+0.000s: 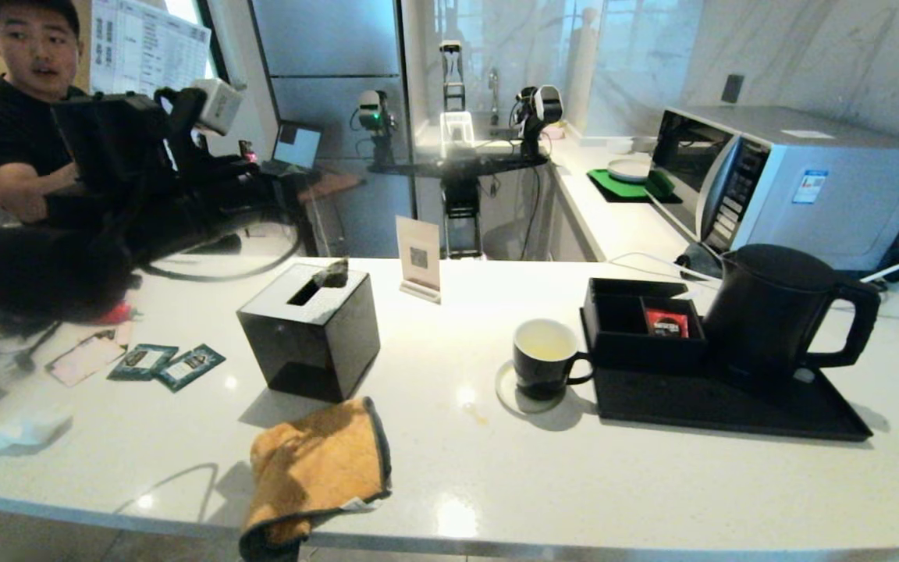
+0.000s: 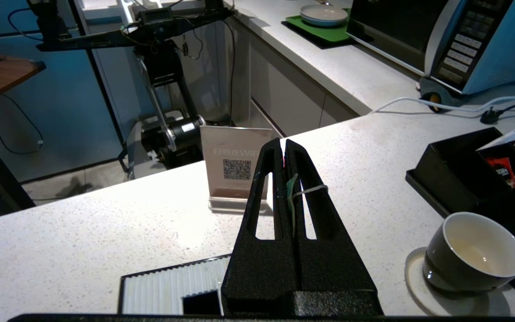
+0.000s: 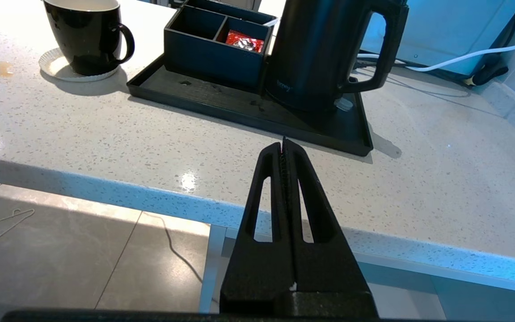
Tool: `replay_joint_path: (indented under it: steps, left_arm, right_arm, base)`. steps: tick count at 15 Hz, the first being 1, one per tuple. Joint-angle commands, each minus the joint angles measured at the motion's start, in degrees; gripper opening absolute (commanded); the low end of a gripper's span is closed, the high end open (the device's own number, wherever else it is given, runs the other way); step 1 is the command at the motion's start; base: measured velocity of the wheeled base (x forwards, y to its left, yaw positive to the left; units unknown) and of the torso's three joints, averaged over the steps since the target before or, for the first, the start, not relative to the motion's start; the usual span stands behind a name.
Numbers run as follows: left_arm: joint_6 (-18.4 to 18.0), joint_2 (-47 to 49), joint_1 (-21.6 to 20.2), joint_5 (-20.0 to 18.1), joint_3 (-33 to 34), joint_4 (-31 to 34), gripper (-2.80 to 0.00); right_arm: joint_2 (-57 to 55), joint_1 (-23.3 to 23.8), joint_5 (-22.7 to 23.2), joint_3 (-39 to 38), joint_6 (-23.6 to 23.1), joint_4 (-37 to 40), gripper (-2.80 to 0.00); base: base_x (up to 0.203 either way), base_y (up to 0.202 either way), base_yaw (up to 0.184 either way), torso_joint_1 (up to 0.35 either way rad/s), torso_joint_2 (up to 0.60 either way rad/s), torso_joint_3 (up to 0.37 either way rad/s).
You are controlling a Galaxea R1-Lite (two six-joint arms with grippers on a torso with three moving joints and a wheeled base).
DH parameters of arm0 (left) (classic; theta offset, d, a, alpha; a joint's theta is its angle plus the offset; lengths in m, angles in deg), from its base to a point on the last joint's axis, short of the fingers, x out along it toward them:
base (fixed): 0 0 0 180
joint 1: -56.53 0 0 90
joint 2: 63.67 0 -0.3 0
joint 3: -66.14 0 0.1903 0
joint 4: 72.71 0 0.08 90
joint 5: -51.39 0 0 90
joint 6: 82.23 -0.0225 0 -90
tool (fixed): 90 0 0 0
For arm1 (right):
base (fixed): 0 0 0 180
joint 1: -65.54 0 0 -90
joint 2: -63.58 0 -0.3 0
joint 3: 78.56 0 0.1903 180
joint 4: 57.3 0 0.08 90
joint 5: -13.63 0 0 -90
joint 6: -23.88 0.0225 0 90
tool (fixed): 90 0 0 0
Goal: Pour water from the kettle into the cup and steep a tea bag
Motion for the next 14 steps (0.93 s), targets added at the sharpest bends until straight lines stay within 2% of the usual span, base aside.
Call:
replay_joint_path:
  steps: [1,6,9,14]
  left_arm:
    - [0.05,0.57,-1.16,-0.43,-0.31,-0.24,-2.8]
    - [-0.08,1.41,-2.39,-0.43,-0.13,0.67,-2.8]
    - [-3.22,2.96,-3.69,-0.43,0.04,1.12,-2.8]
    - [-3.38,5.55,-4.06,-0.43,-0.13,0.55,-2.8]
  right_arm:
    - [0.0,-0.02,0.11,0.0,-0.05,-0.05,-2.8]
    - [0.0,-0.02,0.07,0.0,-0.08,-0.05,-2.8]
    - [0.0,-0.02,0.02,0.0,-0.05,-0.05,-2.8]
    - [0.0,-0.02,0.09,0.0,-0.05,-0.05,-2.8]
  base:
    - [0.0,0.0,0.0,0.0,0.0,0.0]
    - [0.0,0.0,0.0,0.0,0.0,0.0]
    - [0.0,0.0,0.0,0.0,0.0,0.0]
    - [0.0,0.0,0.0,0.0,0.0,0.0]
